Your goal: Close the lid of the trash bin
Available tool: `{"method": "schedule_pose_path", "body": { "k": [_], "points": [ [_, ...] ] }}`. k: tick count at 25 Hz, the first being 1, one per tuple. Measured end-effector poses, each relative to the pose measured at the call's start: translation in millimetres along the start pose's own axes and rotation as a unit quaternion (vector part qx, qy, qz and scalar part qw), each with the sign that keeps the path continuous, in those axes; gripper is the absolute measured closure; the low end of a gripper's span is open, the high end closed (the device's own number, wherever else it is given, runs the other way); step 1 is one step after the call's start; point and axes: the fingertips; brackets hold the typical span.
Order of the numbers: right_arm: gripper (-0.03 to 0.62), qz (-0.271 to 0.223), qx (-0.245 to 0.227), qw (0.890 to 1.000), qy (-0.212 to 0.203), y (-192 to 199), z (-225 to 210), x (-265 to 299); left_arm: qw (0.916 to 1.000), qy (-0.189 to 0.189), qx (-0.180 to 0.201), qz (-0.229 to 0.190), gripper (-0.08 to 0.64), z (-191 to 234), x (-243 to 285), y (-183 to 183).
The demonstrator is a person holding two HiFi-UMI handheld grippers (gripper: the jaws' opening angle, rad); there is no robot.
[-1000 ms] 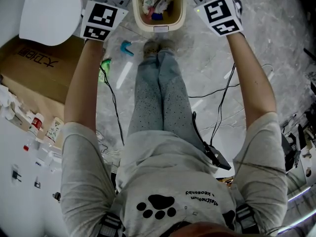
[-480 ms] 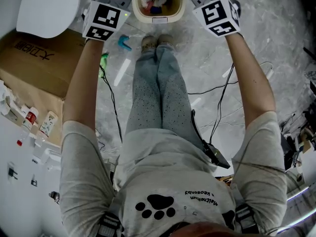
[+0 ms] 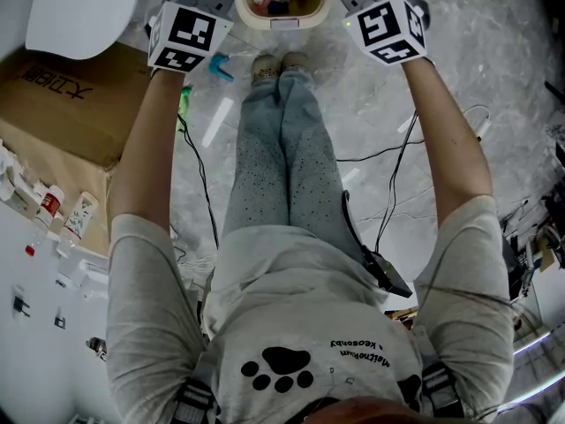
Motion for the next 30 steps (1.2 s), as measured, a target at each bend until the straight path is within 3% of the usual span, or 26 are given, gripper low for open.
{"method": "schedule_pose_path", "body": {
  "k": [30],
  "points": [
    [0.453,0.041,-0.071,0.996,-0.018,43,71,6,0.9991,0.014,0.0,0.039,0.437,-56,0,57]
  ]
}}
Point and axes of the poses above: the fingertips, and each gripper's own axes: x forward along the fingers, z to its left, y out of its underside, and after that the axes turned 1 degree about -z, right-handed
